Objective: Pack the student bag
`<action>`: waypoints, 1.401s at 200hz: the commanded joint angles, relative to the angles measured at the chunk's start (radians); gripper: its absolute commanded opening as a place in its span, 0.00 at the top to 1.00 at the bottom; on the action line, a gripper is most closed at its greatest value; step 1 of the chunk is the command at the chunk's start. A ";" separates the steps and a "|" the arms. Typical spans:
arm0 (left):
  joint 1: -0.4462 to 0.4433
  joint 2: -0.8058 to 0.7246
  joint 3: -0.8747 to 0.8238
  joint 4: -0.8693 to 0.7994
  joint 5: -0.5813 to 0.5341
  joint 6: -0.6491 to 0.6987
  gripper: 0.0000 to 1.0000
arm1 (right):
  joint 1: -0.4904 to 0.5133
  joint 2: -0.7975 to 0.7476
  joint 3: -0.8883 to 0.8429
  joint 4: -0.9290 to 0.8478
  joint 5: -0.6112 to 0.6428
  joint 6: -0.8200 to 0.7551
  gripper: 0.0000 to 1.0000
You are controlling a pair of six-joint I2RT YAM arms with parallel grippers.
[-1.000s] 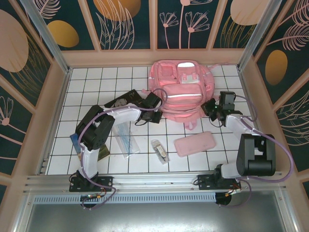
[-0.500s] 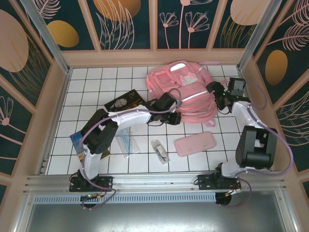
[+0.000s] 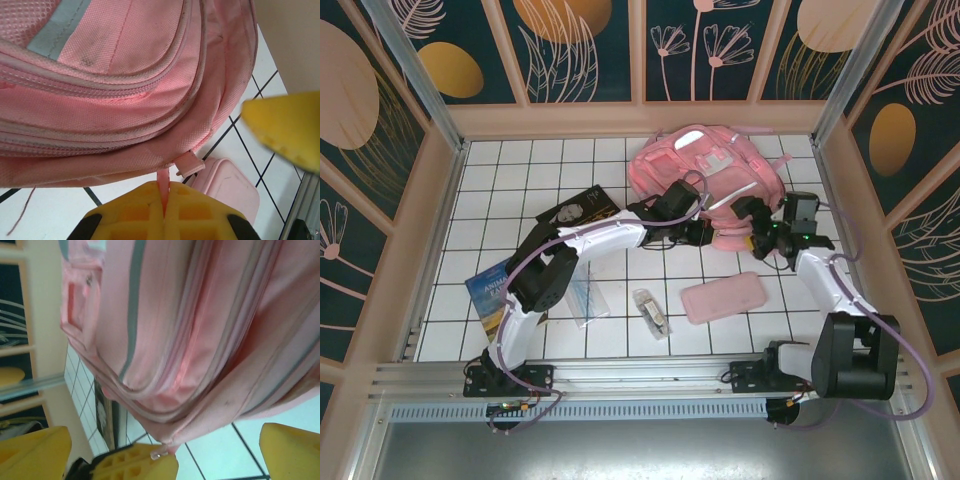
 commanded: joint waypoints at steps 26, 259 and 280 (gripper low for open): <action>-0.001 -0.056 -0.053 0.071 -0.013 -0.013 1.00 | 0.019 0.093 -0.118 0.275 0.008 0.149 0.22; 0.272 -0.279 -0.351 0.138 -0.553 -0.010 0.01 | 0.079 0.076 0.130 -0.098 0.076 -0.114 0.17; 0.314 -0.374 -0.415 0.115 -0.576 0.000 0.01 | 0.105 0.035 0.168 -0.223 0.114 -0.205 0.16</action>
